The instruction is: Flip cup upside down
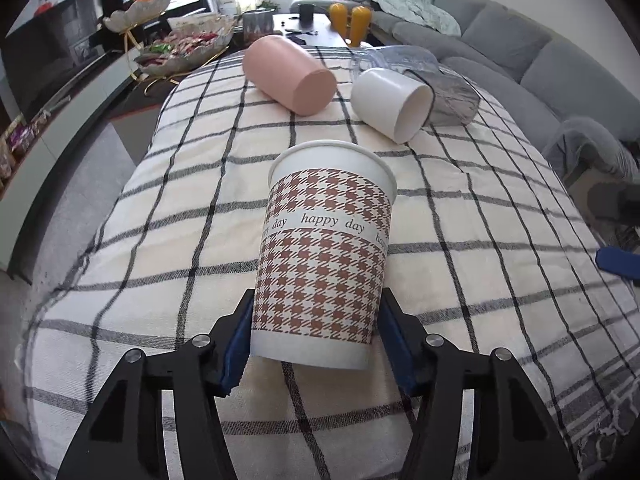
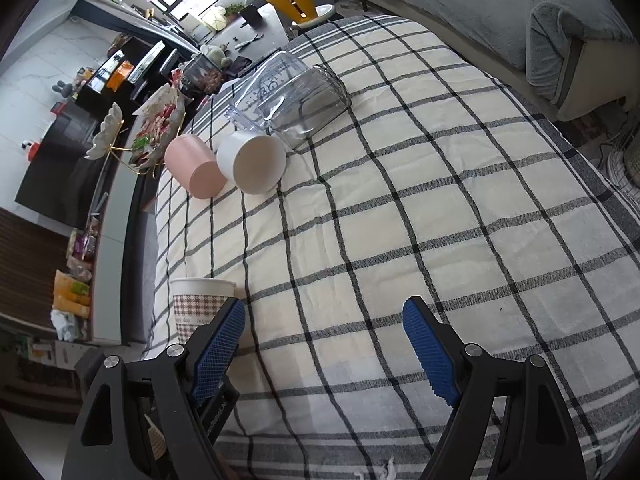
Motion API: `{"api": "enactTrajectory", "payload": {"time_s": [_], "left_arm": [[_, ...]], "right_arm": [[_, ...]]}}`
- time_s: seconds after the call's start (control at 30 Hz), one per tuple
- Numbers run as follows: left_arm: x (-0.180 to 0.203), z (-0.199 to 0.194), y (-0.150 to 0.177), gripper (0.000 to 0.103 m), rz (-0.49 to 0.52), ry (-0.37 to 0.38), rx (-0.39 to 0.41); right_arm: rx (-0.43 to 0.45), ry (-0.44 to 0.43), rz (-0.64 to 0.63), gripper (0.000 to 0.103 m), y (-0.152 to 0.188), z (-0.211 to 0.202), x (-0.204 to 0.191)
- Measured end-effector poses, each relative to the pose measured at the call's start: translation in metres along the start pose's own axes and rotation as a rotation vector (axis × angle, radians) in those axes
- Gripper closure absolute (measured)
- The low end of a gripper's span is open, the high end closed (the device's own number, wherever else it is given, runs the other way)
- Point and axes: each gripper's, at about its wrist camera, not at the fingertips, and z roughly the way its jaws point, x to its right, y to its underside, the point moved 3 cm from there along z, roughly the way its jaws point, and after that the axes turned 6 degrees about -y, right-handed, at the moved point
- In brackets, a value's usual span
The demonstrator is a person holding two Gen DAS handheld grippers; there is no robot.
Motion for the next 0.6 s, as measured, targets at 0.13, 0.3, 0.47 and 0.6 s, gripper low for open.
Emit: {"api": "enactTrajectory", "payload": {"time_s": [0.13,0.3,0.47,0.6], "left_arm": [[0.005,-0.009,-0.009,0.046,0.069,0.003,-0.084],[0.012,-0.025,-0.033,0.046,0.193,0.038,-0.241],[0.026,-0.036,-0.065,0.046,0.392,-0.002,-0.421],[0.041,-0.030,-0.080,0.046,0.504,-0.028,-0.600]], "right_arm": [[0.028,-0.031,0.013,0.022,-0.004,-0.012,-0.005],[0.048,-0.107,0.079,0.022,-0.014,-0.025,-0.011],[0.066,-0.228,0.230,0.022,-0.030,-0.031,-0.004],[0.052,-0.298,0.345,0.022,-0.041,-0.026,0.008]]}}
